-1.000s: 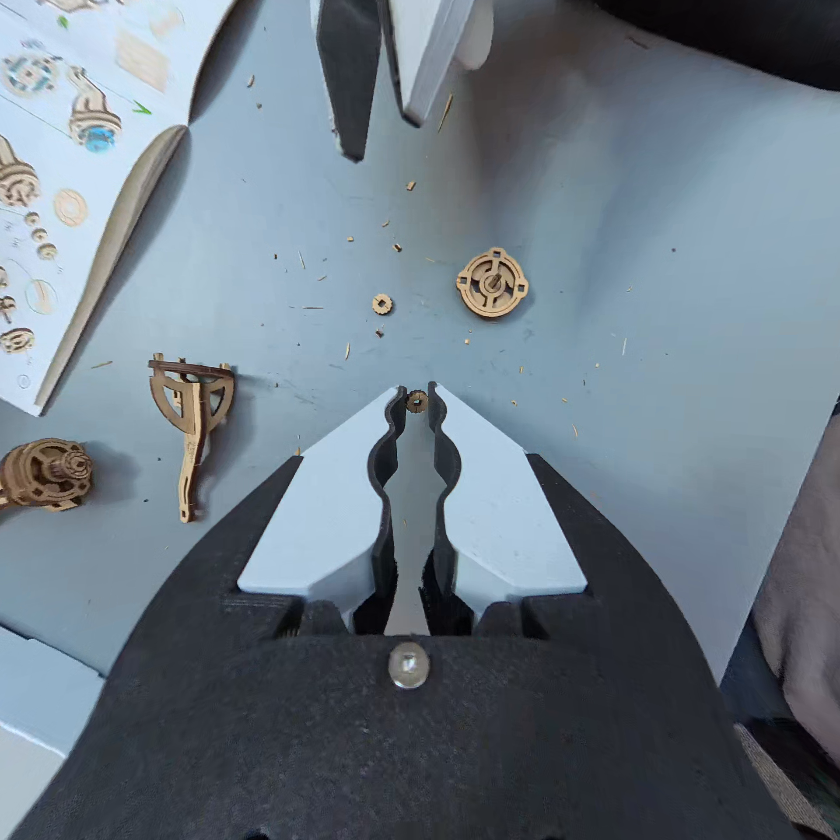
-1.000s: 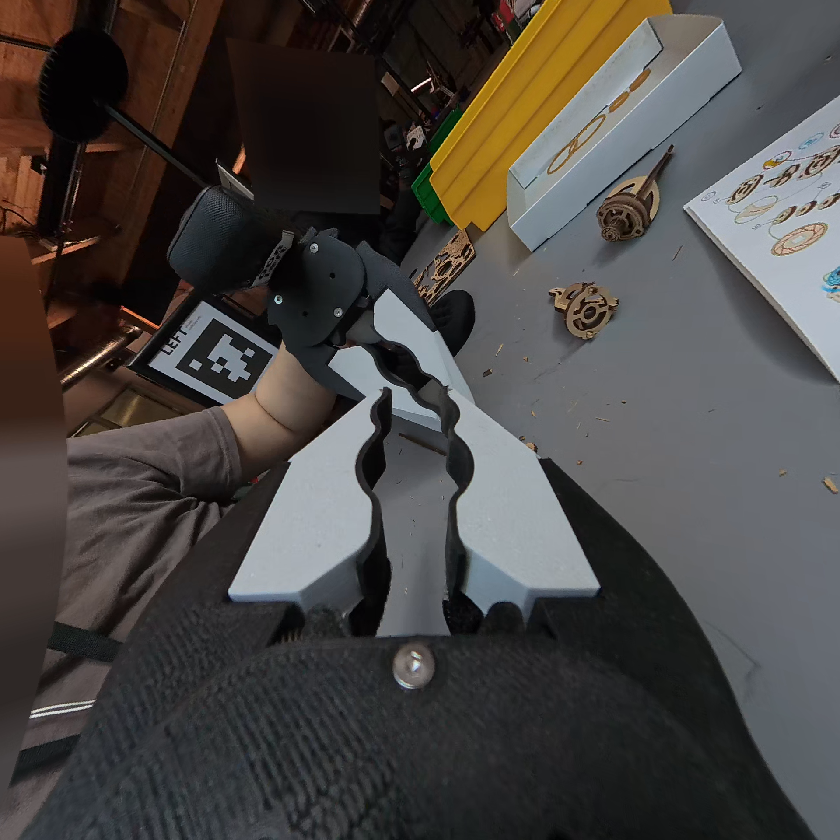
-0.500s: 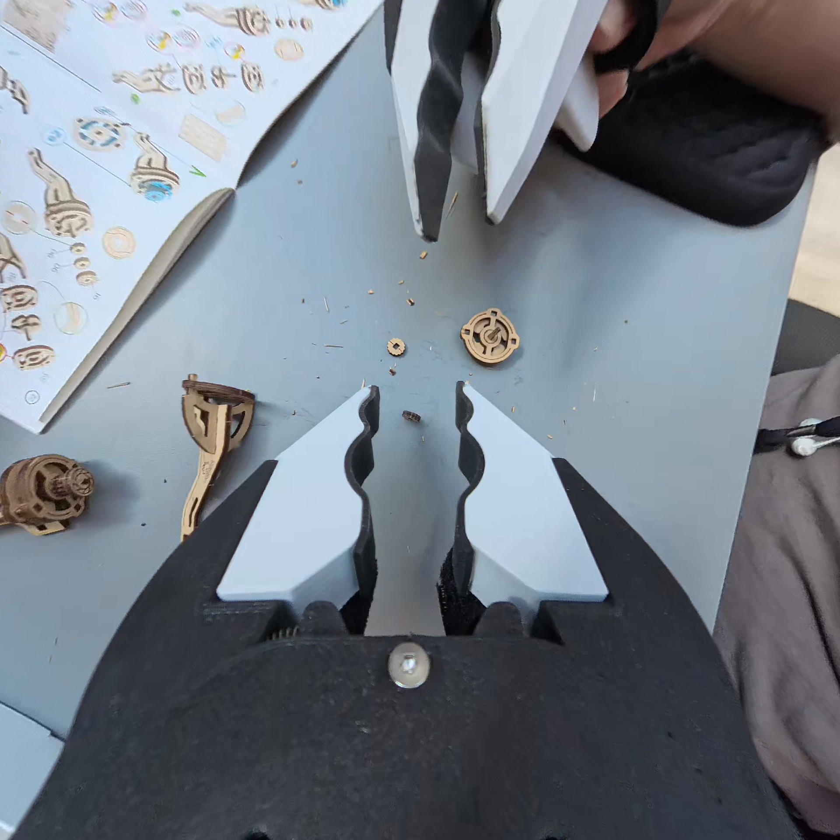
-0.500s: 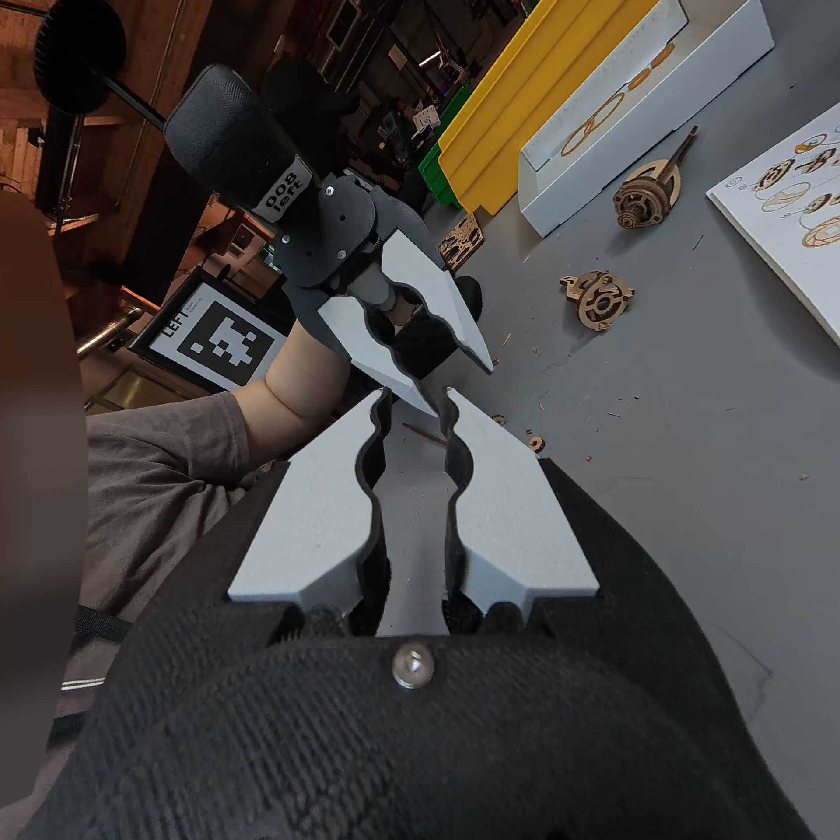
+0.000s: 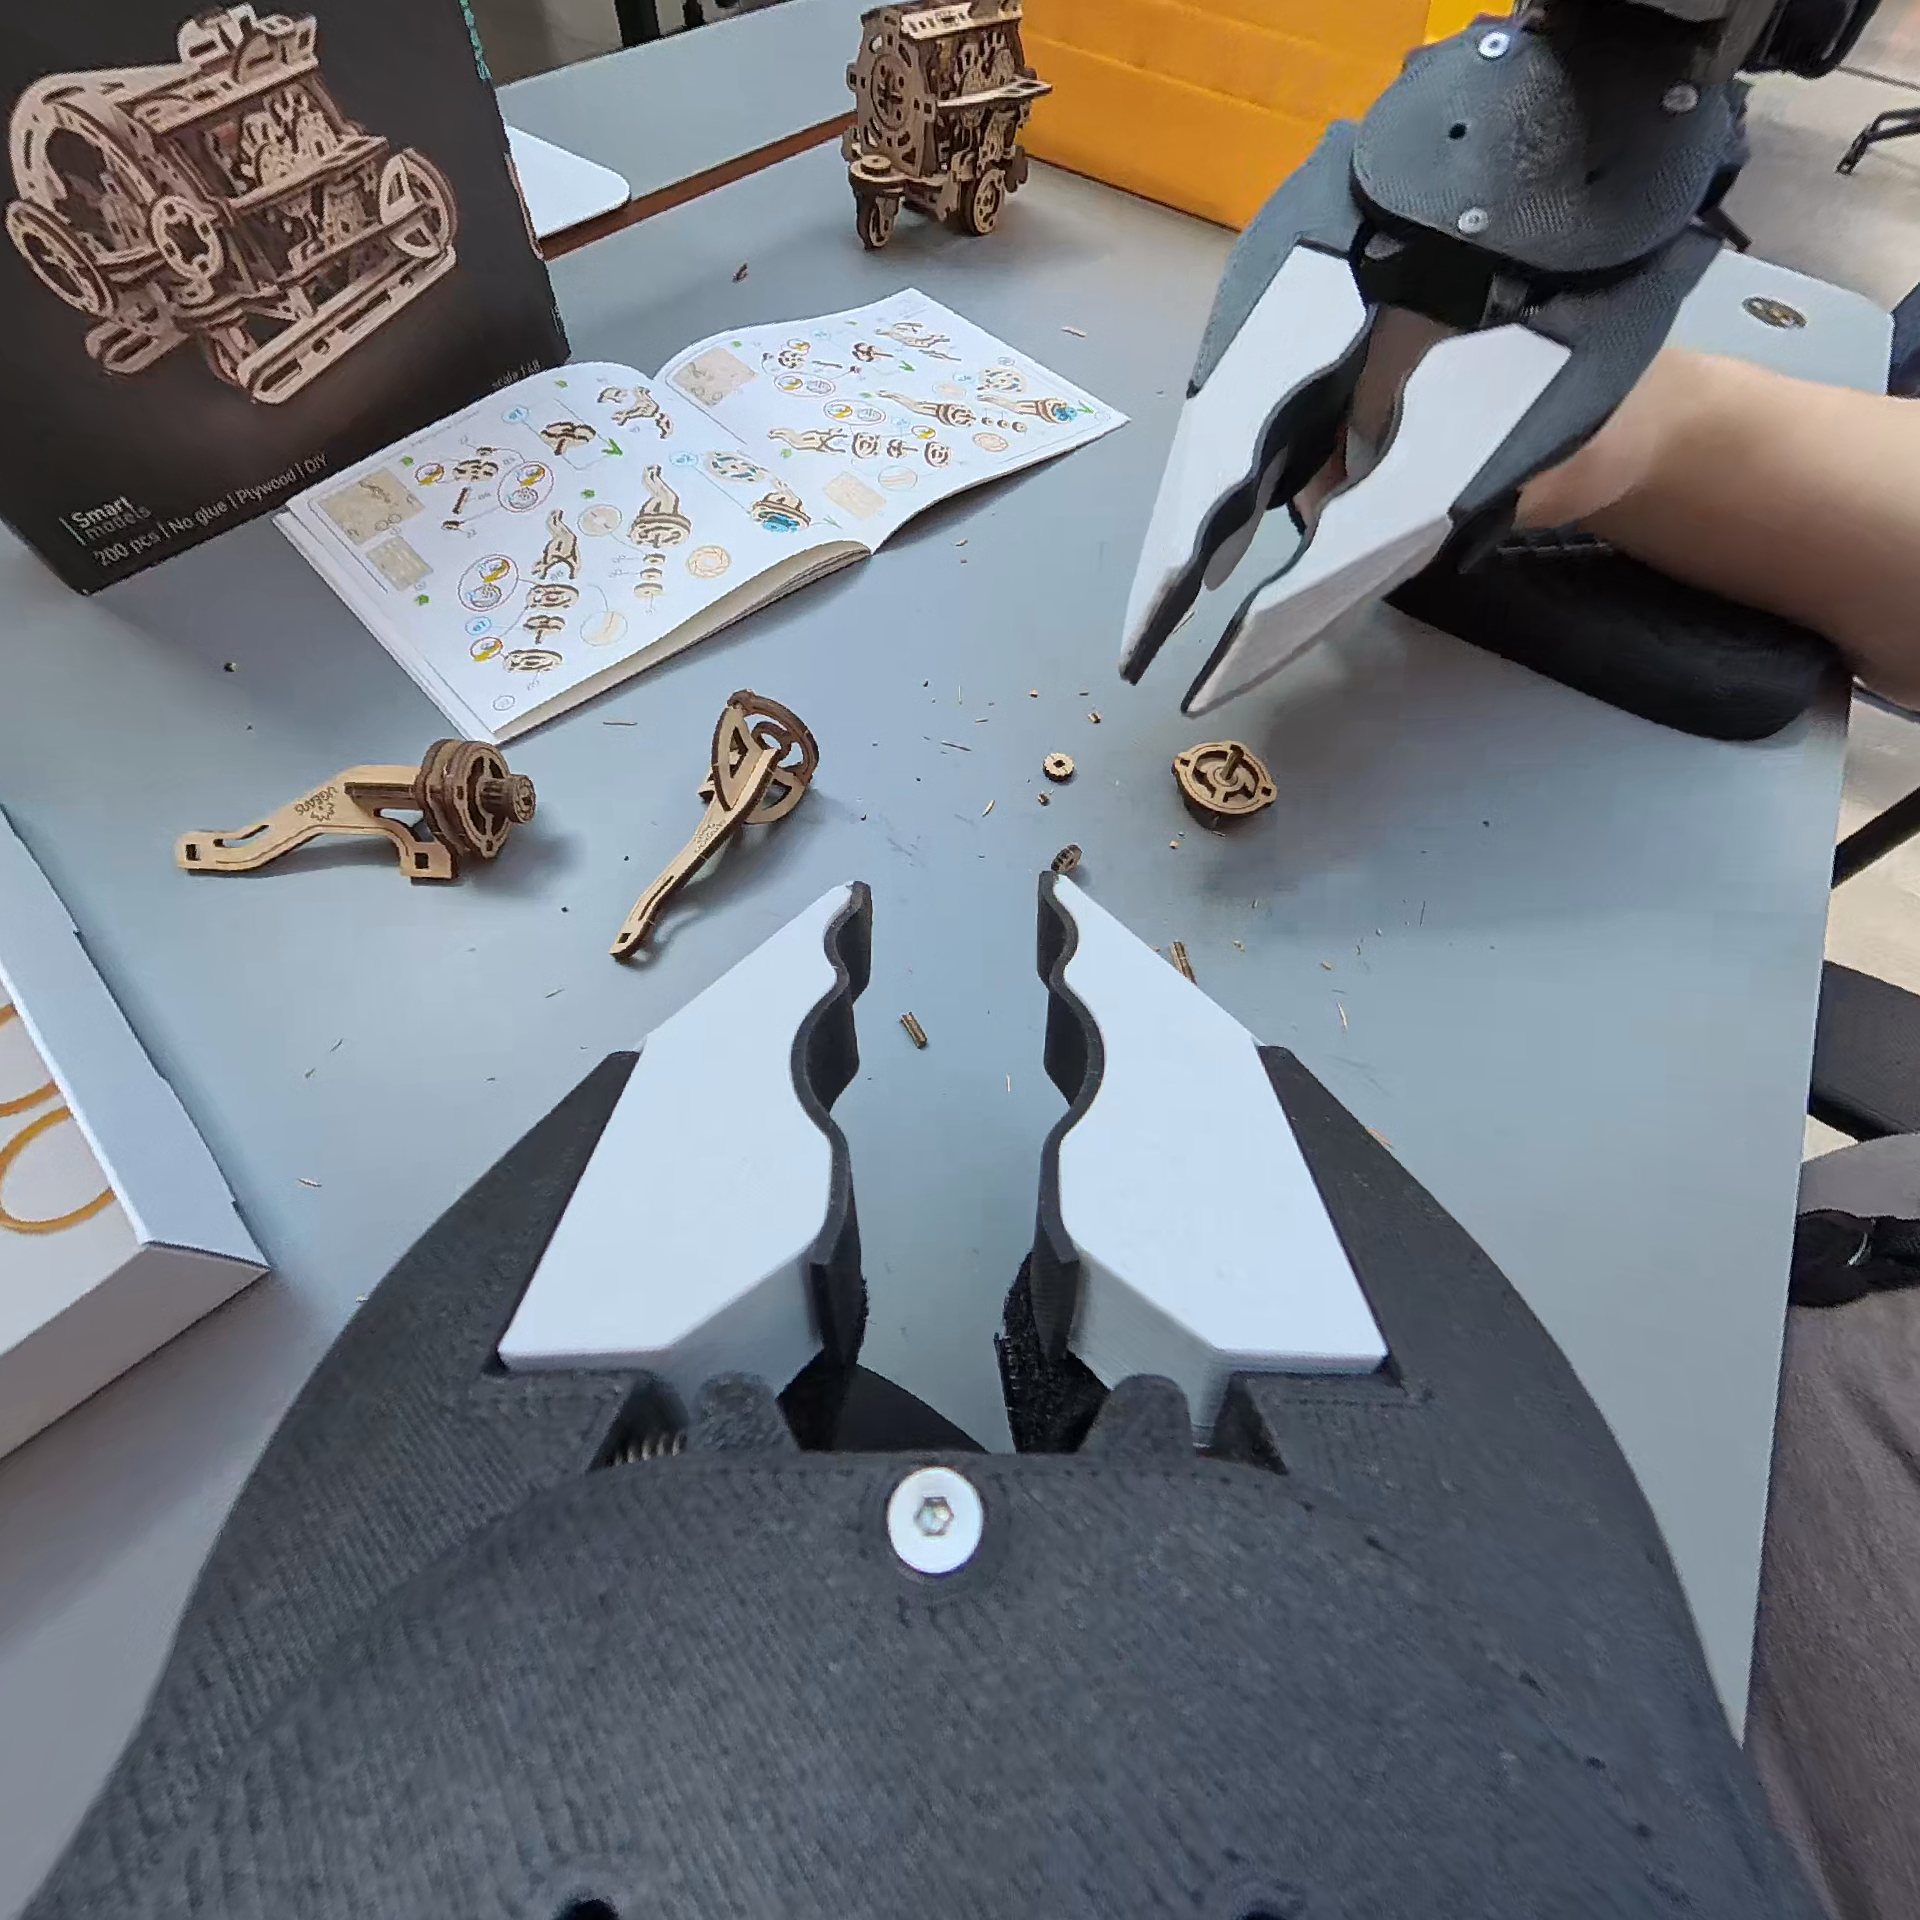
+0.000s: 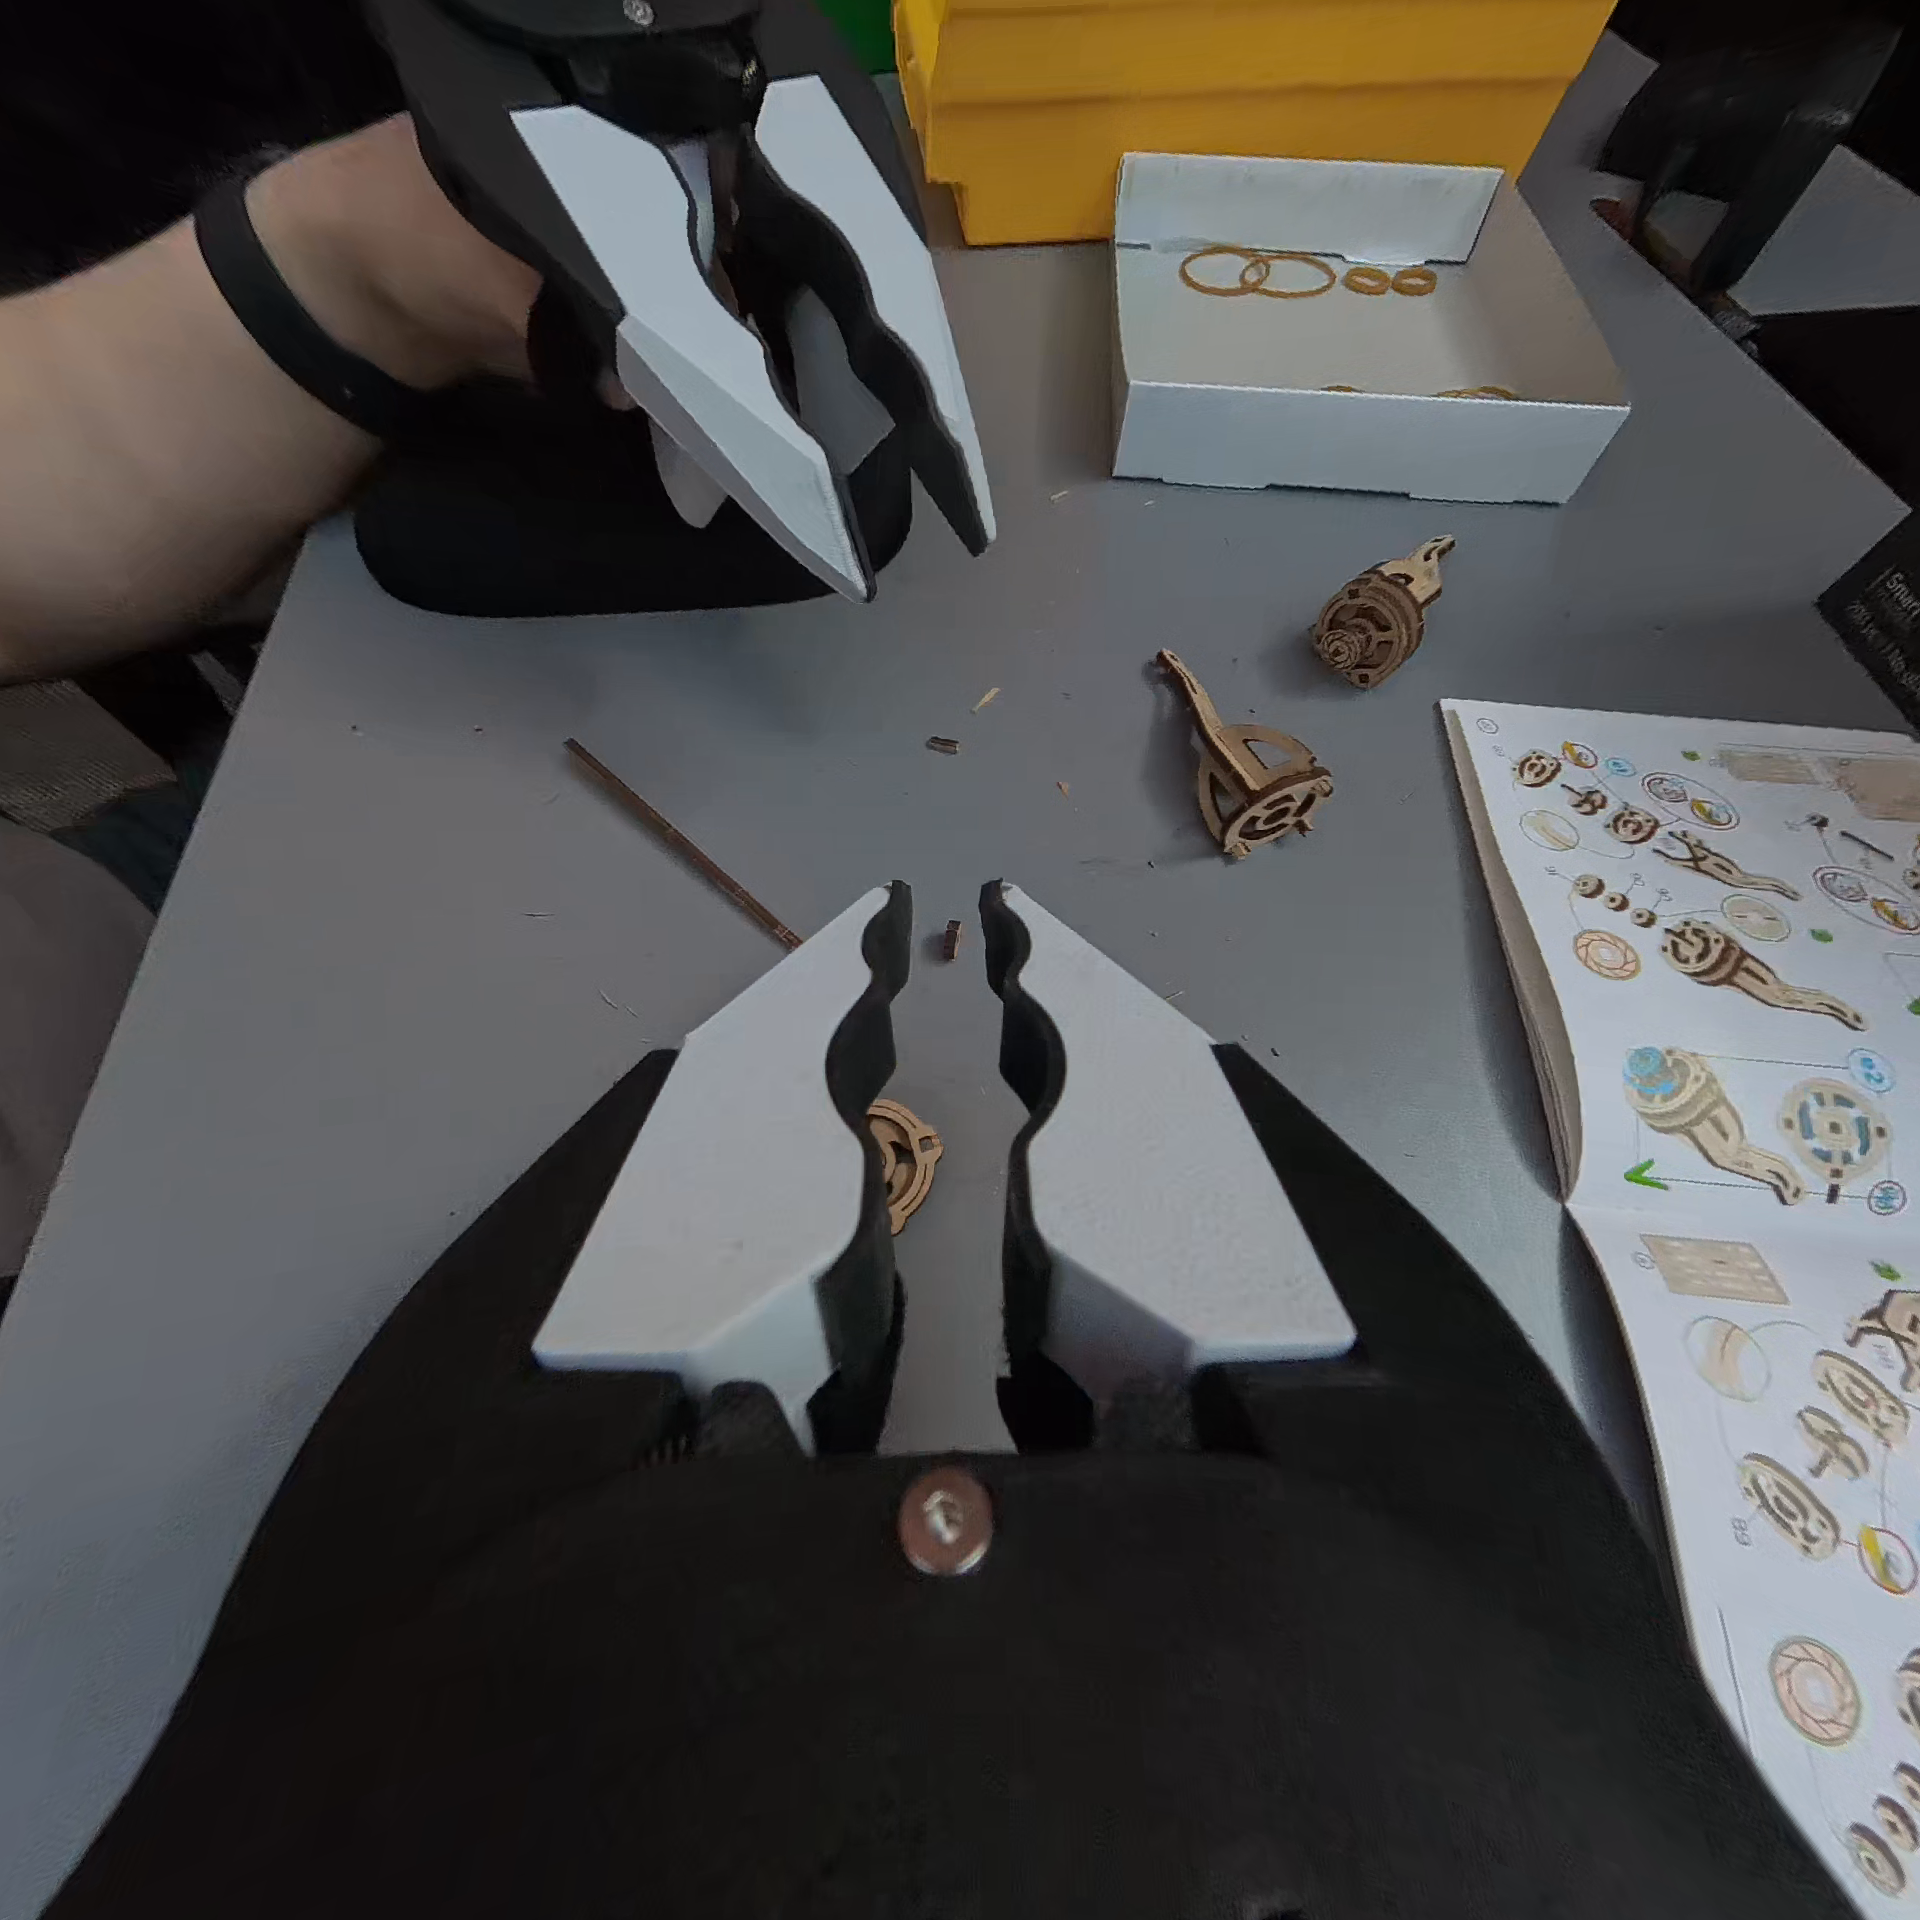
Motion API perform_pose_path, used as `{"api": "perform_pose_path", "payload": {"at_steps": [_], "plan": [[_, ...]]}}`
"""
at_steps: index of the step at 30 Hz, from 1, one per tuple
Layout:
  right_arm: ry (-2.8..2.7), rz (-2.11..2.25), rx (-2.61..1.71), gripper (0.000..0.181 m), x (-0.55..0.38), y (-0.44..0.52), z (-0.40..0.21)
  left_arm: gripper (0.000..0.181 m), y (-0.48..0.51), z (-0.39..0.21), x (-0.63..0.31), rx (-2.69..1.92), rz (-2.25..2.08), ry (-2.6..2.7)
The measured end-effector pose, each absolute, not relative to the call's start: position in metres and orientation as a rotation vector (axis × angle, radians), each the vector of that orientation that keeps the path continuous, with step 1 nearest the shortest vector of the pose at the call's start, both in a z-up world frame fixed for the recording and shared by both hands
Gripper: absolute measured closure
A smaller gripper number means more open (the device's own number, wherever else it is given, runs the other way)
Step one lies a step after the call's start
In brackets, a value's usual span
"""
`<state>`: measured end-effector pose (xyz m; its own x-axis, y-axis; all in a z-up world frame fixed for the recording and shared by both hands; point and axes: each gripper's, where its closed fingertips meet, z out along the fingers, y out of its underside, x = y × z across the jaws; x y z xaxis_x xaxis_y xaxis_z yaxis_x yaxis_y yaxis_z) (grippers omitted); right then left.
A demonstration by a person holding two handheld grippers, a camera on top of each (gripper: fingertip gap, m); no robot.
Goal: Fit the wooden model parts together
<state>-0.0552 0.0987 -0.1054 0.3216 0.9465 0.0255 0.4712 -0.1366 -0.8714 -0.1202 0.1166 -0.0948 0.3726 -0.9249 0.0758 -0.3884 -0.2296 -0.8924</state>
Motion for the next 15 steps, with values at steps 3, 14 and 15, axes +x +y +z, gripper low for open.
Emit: {"api": "perform_pose_path", "payload": {"at_steps": [3, 14, 15], "plan": [[-1.352, 0.568, -1.808, 0.165, -0.065, 0.101, -0.124, 0.154, 0.115, -0.093, -0.120, -1.762, -0.818, 1.147], [-1.413, 0.506, -1.950, 0.181, -0.072, 0.103, -0.149, 0.156, 0.103, -0.085, -0.117, -1.694, -0.900, 1.164], [-1.433, 0.463, -1.931, 0.181, -0.072, 0.104, -0.149, 0.156, 0.103, -0.084, -0.117, -1.691, -0.904, 1.162]]}}
